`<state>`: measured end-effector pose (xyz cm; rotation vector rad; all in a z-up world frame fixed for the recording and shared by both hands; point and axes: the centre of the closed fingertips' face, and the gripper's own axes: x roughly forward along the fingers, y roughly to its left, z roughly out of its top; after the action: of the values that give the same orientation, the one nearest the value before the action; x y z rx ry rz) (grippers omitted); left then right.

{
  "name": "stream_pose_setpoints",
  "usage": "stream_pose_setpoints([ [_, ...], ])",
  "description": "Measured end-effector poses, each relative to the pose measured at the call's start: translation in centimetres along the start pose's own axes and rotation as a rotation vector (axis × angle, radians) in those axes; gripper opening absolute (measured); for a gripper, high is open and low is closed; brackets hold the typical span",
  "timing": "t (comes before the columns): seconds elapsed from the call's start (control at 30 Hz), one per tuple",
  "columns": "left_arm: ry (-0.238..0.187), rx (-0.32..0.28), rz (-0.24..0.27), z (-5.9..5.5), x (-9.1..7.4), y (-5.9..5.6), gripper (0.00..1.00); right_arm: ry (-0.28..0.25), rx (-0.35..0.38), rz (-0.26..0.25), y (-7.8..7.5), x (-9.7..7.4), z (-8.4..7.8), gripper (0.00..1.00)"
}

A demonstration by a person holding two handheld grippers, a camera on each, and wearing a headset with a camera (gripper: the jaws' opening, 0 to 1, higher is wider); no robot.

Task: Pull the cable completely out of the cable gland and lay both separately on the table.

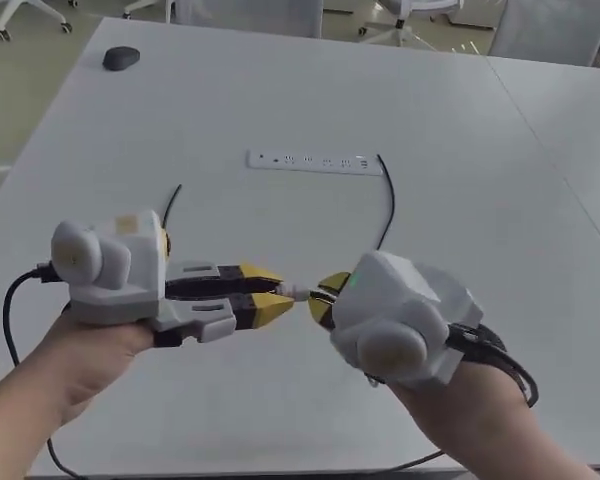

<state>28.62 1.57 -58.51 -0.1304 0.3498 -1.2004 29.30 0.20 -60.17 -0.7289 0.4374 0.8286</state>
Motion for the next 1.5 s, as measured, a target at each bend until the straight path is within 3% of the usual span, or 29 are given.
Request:
stream_pose_setpoints([
  [0.3,0.014,0.009,0.000,-0.3,0.1,-0.1,0.15,0.006,-0.006,0.006,0.2,0.1,-0.4,0.00],
  [0.7,0.023,0.005,-0.003,-0.6,0.3,-0.1,0.15,0.002,0.093,0.012,0.0,0.2,-1.1,0.00],
  [1.0,0.009,-0.009,-0.001,-0.3,-0.2,-0.1,0.15,0.017,0.203,0.004,-0.8,-0.3,-2.9,0.00],
  [1.33,0.013,-0.007,0.001,-0.3,0.0,-0.1,0.15,0.022,0.470,0.002,-1.1,-0.3,-5.0,0.00],
  [1.5,0.023,-0.008,-0.002,-0.6,0.0,-0.3,0.15,0.029,0.498,0.001,-1.0,-0.3,-5.7,0.00],
])
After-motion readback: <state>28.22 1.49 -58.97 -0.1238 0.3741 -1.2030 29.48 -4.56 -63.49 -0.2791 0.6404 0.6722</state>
